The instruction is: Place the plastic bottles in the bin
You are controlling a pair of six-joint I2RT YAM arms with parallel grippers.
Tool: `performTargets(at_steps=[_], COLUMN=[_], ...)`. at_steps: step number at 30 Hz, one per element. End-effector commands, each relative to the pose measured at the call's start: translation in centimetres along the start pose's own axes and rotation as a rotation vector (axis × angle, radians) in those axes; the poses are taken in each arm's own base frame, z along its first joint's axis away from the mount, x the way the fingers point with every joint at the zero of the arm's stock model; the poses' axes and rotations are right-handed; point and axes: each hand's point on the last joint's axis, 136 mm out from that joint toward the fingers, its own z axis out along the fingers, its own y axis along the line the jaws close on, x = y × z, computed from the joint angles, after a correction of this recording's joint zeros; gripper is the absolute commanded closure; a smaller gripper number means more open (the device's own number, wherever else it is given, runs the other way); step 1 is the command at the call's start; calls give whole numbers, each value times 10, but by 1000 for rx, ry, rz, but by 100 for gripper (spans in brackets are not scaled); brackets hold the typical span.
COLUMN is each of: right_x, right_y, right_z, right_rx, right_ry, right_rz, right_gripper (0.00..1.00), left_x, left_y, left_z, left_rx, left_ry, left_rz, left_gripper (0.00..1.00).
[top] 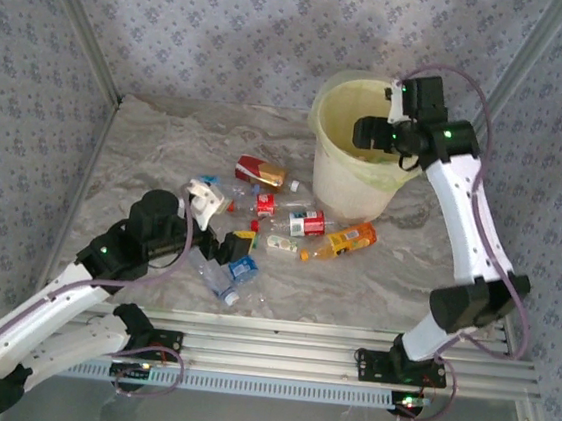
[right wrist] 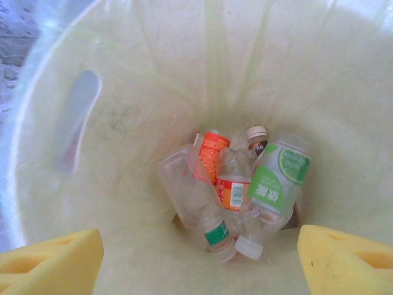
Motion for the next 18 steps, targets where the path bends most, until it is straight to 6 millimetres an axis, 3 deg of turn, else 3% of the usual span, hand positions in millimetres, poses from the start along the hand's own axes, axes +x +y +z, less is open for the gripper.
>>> performTargets(at_steps=[1,8,14,18], right_x=[9,67,131,166], right_y=[14,62,111,131], right_z=[-20,-47,-50,-40], right_rx=[-33,-139,-288,-356], right_ry=[-39,-9,94,180], right_rz=[-48,-188,-326,-416], right_gripper=[15,15,18,18], left_x=[-3,38,82,96], left_y=[5,30,40,47], left_z=[-3,-1,-16,-30], left_rx=[-50,-228,-326,-381], left_ry=[46,229,328,316], left_rz=[-114,-355,-485,-542], left_gripper=[0,0,0,0])
